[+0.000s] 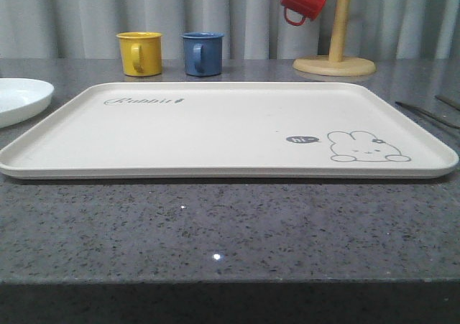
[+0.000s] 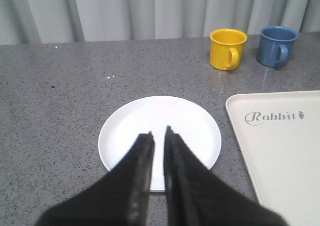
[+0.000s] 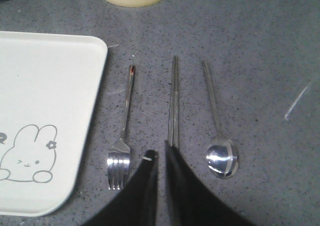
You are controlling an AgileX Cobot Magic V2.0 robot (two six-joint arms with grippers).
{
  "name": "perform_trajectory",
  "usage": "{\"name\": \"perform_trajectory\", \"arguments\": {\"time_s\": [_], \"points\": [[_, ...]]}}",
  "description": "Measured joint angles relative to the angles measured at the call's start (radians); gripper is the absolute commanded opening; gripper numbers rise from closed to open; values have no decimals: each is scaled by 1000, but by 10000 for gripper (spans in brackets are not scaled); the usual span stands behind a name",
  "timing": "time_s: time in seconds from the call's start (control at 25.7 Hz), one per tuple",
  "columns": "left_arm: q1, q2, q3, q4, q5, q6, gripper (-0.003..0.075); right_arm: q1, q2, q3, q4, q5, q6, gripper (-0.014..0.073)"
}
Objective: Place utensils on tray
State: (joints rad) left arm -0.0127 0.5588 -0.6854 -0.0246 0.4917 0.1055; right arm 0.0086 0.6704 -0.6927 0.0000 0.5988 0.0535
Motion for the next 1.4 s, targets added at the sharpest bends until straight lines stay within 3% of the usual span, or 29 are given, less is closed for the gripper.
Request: {"name": "perform_trajectory", "arguments": {"time_s": [0.04,0.12,0.31,0.43,0.54,0.74,1.13,1.4], "points": [[0,7,0,1,0,0,427,0,8,0,0,0,0,376],[0,24,0,6,0,0,506,0,20,0,0,0,-4,441],[0,78,0,19,31,0,503,0,26,0,-5,0,-6,444],[0,156,-48,75,149,0,503,0,26,0,-7,0,-8,444],[0,283,-134,101,279,0,503,0,26,0,-7,0,-8,444],[31,513,-248,87,351,3,503,0,26,0,-7,0,-8,444],[331,765,-357,-319,340,286,439,0,26,0,-7,0,-8,444],[378,971,-441,-405,293,332,378,0,26,0,-7,0,-8,444]]}}
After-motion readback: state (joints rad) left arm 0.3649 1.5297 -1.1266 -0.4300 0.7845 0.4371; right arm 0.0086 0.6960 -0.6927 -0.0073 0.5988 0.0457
